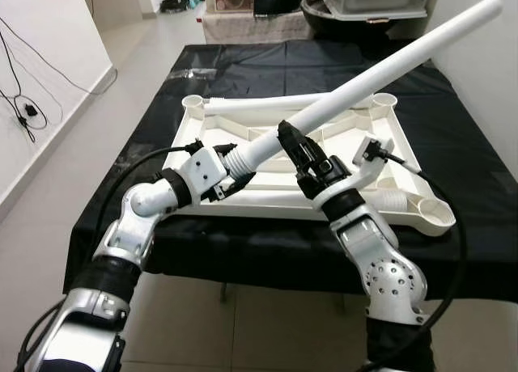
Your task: Building children table
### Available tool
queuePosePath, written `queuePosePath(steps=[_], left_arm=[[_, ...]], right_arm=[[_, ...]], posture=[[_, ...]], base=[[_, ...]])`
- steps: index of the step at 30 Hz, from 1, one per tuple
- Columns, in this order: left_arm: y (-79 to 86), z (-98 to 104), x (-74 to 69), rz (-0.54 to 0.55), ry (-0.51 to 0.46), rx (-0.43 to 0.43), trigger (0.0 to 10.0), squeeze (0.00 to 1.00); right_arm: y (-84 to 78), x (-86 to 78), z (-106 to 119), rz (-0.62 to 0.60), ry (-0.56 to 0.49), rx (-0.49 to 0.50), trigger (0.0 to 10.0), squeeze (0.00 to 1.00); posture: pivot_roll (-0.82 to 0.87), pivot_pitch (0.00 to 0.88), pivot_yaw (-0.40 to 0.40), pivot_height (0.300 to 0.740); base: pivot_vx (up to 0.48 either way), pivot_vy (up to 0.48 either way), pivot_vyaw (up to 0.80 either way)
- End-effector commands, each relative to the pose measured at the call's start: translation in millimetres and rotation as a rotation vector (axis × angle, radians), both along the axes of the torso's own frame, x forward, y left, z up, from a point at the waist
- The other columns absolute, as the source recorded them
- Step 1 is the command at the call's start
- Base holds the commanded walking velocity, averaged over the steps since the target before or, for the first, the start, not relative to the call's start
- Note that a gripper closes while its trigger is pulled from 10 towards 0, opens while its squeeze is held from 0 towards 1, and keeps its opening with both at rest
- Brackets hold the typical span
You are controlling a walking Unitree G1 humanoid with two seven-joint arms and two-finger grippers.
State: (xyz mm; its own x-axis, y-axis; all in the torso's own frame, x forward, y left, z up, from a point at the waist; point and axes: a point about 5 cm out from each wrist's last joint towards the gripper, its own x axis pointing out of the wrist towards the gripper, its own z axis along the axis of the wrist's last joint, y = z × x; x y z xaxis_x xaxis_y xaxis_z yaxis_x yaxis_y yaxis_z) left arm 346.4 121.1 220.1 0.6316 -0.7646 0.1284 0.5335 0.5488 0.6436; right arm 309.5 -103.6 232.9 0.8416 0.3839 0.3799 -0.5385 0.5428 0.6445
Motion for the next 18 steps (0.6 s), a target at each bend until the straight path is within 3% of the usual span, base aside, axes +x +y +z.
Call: queuePosePath(steps=[1, 18], left_arm=[[-6.7, -4, -5.2, -0.03, 0.008, 0.01, 10.0, 0.0], [-30.5, -19, -29.1, -0.108, 0.06, 0.031, 10.0, 0.0]], right_arm=[[8.6, 1.7, 6, 0.039, -0.009, 0.021, 10.0, 0.0], [6.5, 9.4, 3, 0.001, 0.006, 0.004, 10.0, 0.0]], posture=[[0.07, 0.108, 0.007, 0.74], [0.07, 0.106, 0.008, 0.74]], base=[[0.0, 0.0, 0.0], [0.0, 0.0, 0.0]])
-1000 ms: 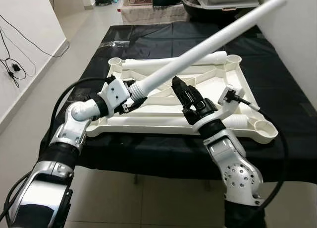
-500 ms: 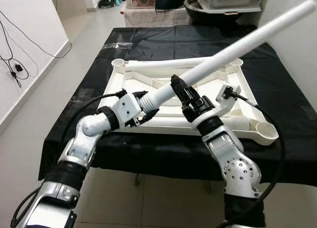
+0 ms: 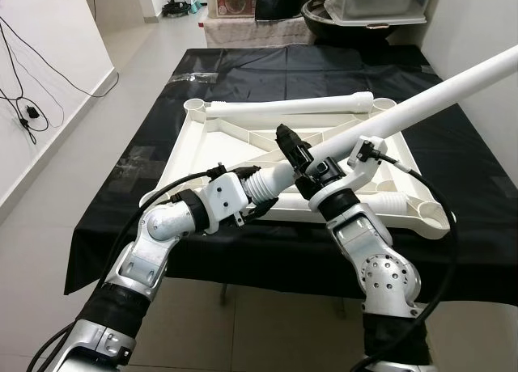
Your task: Building children table
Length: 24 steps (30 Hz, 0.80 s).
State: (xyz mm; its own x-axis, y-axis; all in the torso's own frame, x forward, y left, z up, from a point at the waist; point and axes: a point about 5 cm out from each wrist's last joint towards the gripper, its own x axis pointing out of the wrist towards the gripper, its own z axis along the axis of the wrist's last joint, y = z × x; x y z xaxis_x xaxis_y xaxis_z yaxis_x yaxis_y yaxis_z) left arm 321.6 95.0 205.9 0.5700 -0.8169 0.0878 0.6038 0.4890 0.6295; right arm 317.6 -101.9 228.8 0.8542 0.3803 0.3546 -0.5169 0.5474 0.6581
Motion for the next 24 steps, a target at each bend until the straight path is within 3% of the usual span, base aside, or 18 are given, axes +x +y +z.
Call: queuePosePath(steps=[1, 24], left_arm=[[-4.9, -4.8, -5.0, -0.026, 0.02, 0.011, 10.0, 0.0], [-8.1, -11.8, -14.9, -0.04, 0.06, 0.025, 10.0, 0.0]], right_arm=[[3.8, 2.1, 7.2, 0.001, -0.023, 0.007, 10.0, 0.0], [-0.1, 5.2, 9.0, -0.013, -0.026, 0.009, 10.0, 0.0]], posture=[[0.07, 0.106, 0.007, 0.74], [0.07, 0.107, 0.006, 0.74]], base=[[0.0, 0.0, 0.0], [0.0, 0.0, 0.0]])
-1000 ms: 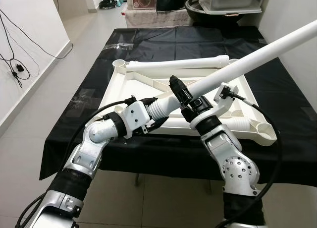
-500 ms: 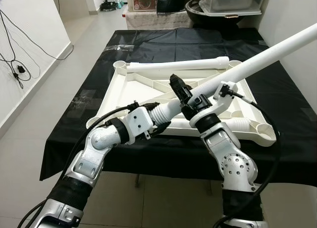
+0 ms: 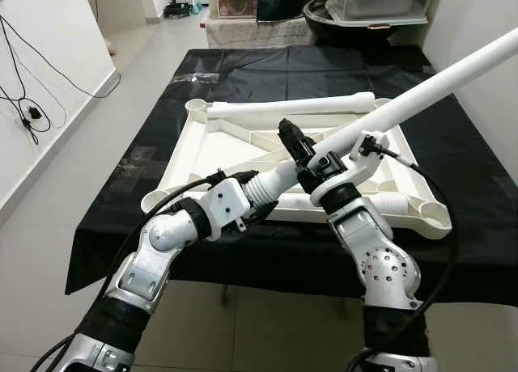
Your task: Building children table
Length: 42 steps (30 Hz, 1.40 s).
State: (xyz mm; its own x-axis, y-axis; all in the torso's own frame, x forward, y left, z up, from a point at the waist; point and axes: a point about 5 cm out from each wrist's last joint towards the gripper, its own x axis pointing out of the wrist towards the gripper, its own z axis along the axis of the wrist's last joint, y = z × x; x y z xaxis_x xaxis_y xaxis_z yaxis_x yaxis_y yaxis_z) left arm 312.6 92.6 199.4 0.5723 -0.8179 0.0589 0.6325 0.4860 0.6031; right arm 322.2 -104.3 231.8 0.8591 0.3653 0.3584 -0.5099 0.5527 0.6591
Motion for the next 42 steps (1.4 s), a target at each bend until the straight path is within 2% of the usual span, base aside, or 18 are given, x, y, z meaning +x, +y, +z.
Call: queuePosePath(steps=[1, 5, 6, 7, 32, 37, 38, 42], left_arm=[[-5.6, -5.6, -6.0, -0.04, 0.015, 0.022, 10.0, 0.0], [-5.6, -5.8, -6.2, -0.039, 0.017, 0.024, 10.0, 0.0], [-5.2, -5.9, -6.1, -0.038, 0.018, 0.024, 10.0, 0.0], [-5.1, -6.2, -6.4, -0.038, 0.02, 0.025, 10.0, 0.0], [-1.8, -9.8, -8.4, -0.036, 0.04, 0.038, 10.0, 0.0], [1.5, -12.3, -7.1, -0.021, 0.075, 0.032, 10.0, 0.0], [2.1, -12.9, -7.7, -0.024, 0.074, 0.038, 10.0, 0.0], [2.2, -13.0, -8.8, -0.029, 0.069, 0.043, 10.0, 0.0]], right_arm=[[2.5, 0.6, 6.0, 0.003, -0.024, 0.003, 10.0, 0.0], [2.6, 0.7, 6.0, 0.004, -0.024, 0.002, 10.0, 0.0], [2.7, 0.6, 5.8, 0.005, -0.024, 0.002, 8.6, 0.0], [2.6, 0.4, 5.4, 0.006, -0.024, 0.001, 0.0, 0.0], [-0.5, 1.8, 4.4, -0.008, -0.022, 0.009, 0.0, 0.0], [-0.8, 2.2, 6.2, -0.009, -0.03, 0.005, 0.0, 0.0], [-1.5, 3.3, 8.6, -0.009, -0.037, 0.002, 10.0, 0.0], [-2.3, 4.3, 10.1, -0.01, -0.043, -0.001, 10.0, 0.0]], posture=[[0.07, 0.107, 0.007, 0.74], [0.07, 0.107, 0.008, 0.74], [0.07, 0.106, 0.008, 0.74], [0.07, 0.105, 0.009, 0.74], [0.07, 0.104, 0.009, 0.74], [0.07, 0.099, 0.011, 0.74], [0.07, 0.096, 0.01, 0.74], [0.07, 0.096, 0.01, 0.74]], base=[[0.0, 0.0, 0.0], [0.0, 0.0, 0.0], [0.0, 0.0, 0.0], [0.0, 0.0, 0.0], [0.0, 0.0, 0.0], [0.0, 0.0, 0.0], [0.0, 0.0, 0.0], [0.0, 0.0, 0.0]])
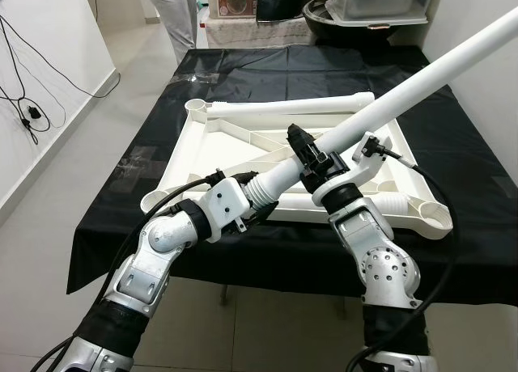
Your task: Building children table
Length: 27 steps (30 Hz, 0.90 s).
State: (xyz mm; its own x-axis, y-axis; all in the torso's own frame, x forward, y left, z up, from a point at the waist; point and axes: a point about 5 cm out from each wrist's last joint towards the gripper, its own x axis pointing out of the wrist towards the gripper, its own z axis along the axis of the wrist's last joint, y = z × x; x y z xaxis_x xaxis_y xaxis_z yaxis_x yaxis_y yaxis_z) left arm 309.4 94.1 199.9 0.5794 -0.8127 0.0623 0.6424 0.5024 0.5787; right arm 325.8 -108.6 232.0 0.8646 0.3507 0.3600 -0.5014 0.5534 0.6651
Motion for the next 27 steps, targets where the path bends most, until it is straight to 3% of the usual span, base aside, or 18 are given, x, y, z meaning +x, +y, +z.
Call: queuePosePath(steps=[1, 2, 4, 5, 6, 7, 18, 19, 20, 21, 27], left_arm=[[0.7, -13.6, -5.8, -0.038, 0.045, 0.065, 10.0, 0.0], [0.7, -13.6, -5.9, -0.039, 0.045, 0.065, 10.0, 0.0], [0.6, -13.5, -6.0, -0.04, 0.044, 0.064, 10.0, 0.0], [0.7, -13.5, -6.1, -0.04, 0.042, 0.065, 10.0, 0.0], [0.7, -13.5, -6.1, -0.04, 0.042, 0.065, 10.0, 0.0], [0.9, -13.6, -6.3, -0.04, 0.041, 0.066, 10.0, 0.0], [0.9, -14.1, -8.3, -0.053, 0.041, 0.078, 10.0, 0.0], [0.9, -13.9, -8.6, -0.055, 0.041, 0.078, 10.0, 0.0], [0.9, -13.9, -8.6, -0.055, 0.041, 0.078, 10.0, 0.0], [0.8, -14.0, -9.1, -0.057, 0.041, 0.078, 10.0, 0.0], [-0.3, -14.4, -10.5, -0.064, 0.043, 0.078, 10.0, 0.0]], right_arm=[[1.7, 0.9, 10.1, 0.002, -0.047, -0.01, 10.0, 0.0], [1.8, 0.9, 10.2, 0.003, -0.049, -0.011, 10.0, 1.0], [2.4, 0.9, 10.4, 0.006, -0.051, -0.014, 10.0, 1.0], [3.0, 0.9, 10.5, 0.007, -0.051, -0.017, 10.0, 0.48], [3.0, 0.9, 10.5, 0.007, -0.051, -0.017, 10.0, 0.48], [3.6, 0.9, 10.6, 0.007, -0.051, -0.02, 10.0, 0.0], [5.9, 1.4, 10.5, 0.028, -0.049, -0.021, 10.0, 0.0], [6.5, 0.8, 9.7, 0.032, -0.049, -0.02, 6.2, 0.0], [6.5, 0.8, 9.7, 0.032, -0.049, -0.02, 6.2, 0.0], [7.5, -0.1, 8.7, 0.036, -0.048, -0.019, 0.0, 0.0], [9.5, -1.3, 7.4, 0.04, -0.043, -0.015, 0.0, 0.0]], posture=[[0.07, 0.094, 0.01, 0.74], [0.07, 0.094, 0.01, 0.74], [0.07, 0.094, 0.009, 0.74], [0.07, 0.094, 0.011, 0.74], [0.07, 0.094, 0.011, 0.74], [0.07, 0.094, 0.01, 0.74], [0.07, 0.093, 0.009, 0.74], [0.07, 0.094, 0.01, 0.74], [0.07, 0.094, 0.01, 0.74], [0.07, 0.092, 0.011, 0.74], [0.07, 0.094, 0.011, 0.74]], base=[[0.0, 0.0, 0.0], [0.0, 0.0, 0.0], [0.0, 0.0, 0.0], [0.0, 0.0, 0.0], [0.0, 0.0, 0.0], [0.0, 0.0, 0.0], [0.0, 0.0, 0.0], [0.0, 0.0, 0.0], [0.0, 0.0, 0.0], [0.0, 0.0, 0.0], [0.0, 0.0, 0.0]])
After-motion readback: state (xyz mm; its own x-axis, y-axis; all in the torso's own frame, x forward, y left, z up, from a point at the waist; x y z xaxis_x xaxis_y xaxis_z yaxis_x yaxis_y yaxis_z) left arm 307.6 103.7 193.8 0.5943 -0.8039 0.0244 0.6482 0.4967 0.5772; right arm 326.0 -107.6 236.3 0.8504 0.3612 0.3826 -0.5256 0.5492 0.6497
